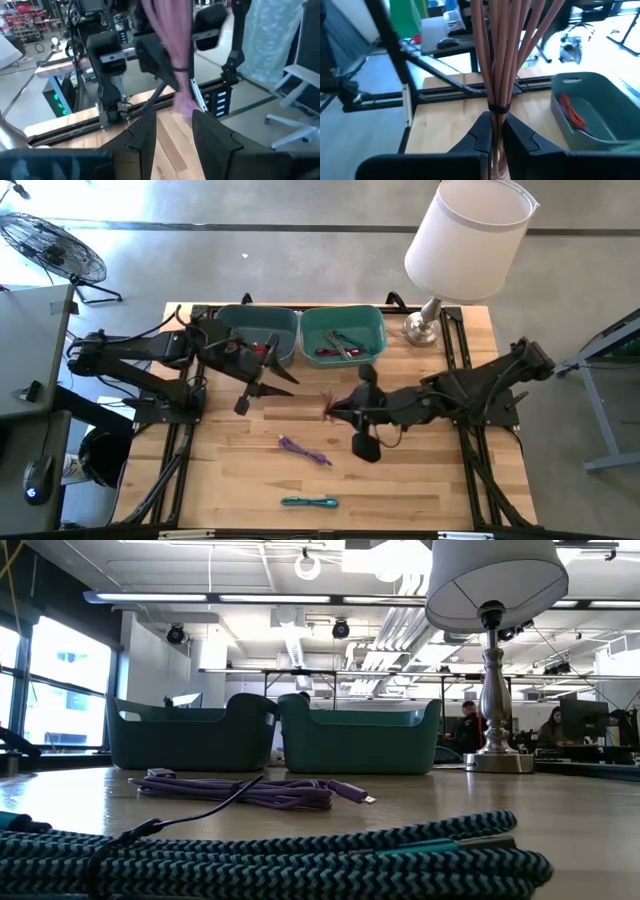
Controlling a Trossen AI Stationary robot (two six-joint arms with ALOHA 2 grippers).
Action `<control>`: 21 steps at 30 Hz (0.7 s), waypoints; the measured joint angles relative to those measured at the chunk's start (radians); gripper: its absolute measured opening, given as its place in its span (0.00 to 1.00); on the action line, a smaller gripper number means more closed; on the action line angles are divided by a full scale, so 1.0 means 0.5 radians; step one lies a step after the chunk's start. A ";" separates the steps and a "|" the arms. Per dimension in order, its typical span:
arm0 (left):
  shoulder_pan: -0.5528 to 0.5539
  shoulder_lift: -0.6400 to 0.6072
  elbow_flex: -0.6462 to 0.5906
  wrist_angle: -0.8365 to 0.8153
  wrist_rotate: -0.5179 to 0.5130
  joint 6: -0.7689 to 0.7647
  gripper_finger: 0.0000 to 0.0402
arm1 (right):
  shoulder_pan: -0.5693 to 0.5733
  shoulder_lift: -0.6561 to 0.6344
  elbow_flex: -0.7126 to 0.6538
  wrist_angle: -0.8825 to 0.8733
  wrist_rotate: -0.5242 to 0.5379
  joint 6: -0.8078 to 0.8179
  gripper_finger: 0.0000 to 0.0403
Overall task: Pick & Place USB Port
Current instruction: Put the pink charger cable into the blue bin
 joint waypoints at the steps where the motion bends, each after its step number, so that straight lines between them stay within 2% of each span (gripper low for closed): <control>1: -0.002 0.009 0.000 0.003 -0.015 0.001 0.30 | -0.015 0.039 0.037 0.001 -0.039 -0.020 0.04; 3: -0.004 0.029 -0.004 0.001 -0.045 0.001 0.30 | -0.043 0.103 0.096 -0.020 -0.116 -0.066 0.04; 9: -0.004 0.142 0.002 0.151 0.078 -0.016 0.38 | -0.122 0.222 0.214 -0.142 -0.299 -0.089 0.04; 16: -0.004 0.173 -0.004 0.141 0.144 -0.014 0.50 | -0.140 0.223 0.229 -0.160 -0.303 -0.097 0.04; 21: -0.004 0.199 0.001 0.245 0.201 -0.013 0.53 | -0.186 0.223 0.229 -0.182 -0.348 -0.105 0.04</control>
